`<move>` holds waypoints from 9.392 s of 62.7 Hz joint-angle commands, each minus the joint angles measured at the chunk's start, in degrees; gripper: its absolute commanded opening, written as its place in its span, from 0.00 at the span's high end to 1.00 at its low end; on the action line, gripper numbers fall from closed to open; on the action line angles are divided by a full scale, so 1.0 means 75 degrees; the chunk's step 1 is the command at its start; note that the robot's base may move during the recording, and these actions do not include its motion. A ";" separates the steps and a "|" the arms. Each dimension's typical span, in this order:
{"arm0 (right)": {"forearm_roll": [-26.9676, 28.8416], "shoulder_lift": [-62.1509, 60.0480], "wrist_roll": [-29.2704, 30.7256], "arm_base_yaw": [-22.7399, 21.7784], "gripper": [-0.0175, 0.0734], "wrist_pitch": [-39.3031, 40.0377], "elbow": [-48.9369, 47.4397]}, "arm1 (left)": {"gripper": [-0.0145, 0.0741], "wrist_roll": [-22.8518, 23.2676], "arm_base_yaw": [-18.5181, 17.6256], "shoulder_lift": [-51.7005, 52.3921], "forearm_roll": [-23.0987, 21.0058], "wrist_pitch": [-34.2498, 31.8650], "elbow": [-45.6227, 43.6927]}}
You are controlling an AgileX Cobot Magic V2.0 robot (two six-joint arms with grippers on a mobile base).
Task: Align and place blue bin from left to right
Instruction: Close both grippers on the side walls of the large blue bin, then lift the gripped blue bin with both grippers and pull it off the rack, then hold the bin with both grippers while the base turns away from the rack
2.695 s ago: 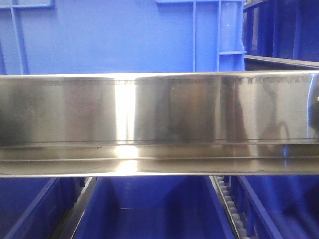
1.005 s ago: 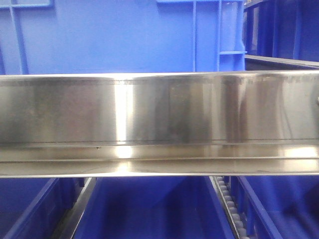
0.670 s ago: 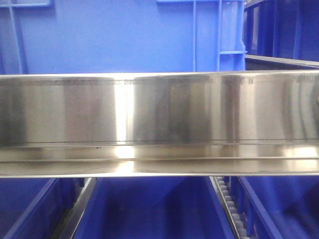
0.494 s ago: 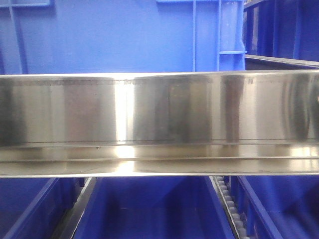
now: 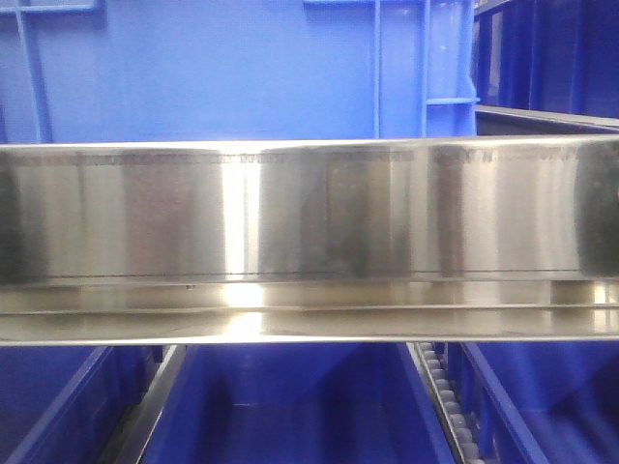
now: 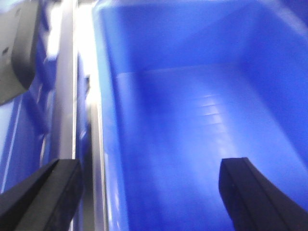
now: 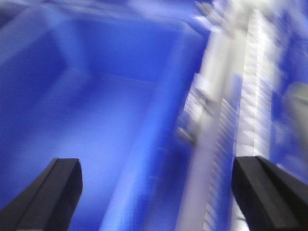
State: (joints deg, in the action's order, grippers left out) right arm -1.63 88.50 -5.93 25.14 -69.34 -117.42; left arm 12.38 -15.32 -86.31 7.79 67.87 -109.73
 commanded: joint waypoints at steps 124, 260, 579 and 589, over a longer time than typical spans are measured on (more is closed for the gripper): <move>0.0800 0.3196 -0.0336 -0.0006 0.89 -0.0084 -0.1326 | 0.83 -0.0020 0.0563 -0.2089 -0.1133 -0.0245 -0.0565; 0.1119 0.1540 -0.0336 -0.0006 0.89 0.0165 -0.1326 | 0.83 -0.0020 0.0563 -0.0843 -0.2341 -0.0448 -0.0565; 0.1132 0.1540 -0.0336 -0.0006 0.89 0.0971 -0.1326 | 0.83 -0.0020 0.0563 -0.0922 -0.2151 -0.2849 -0.0565; 0.1132 0.1540 -0.0336 -0.0006 0.89 0.0971 -0.1326 | 0.83 -0.0020 0.0563 -0.0922 -0.2151 -0.2849 -0.0565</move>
State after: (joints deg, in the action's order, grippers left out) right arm 3.01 101.25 -10.63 24.22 -66.80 -126.77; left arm 12.06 -10.30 -94.67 -2.69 61.02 -112.83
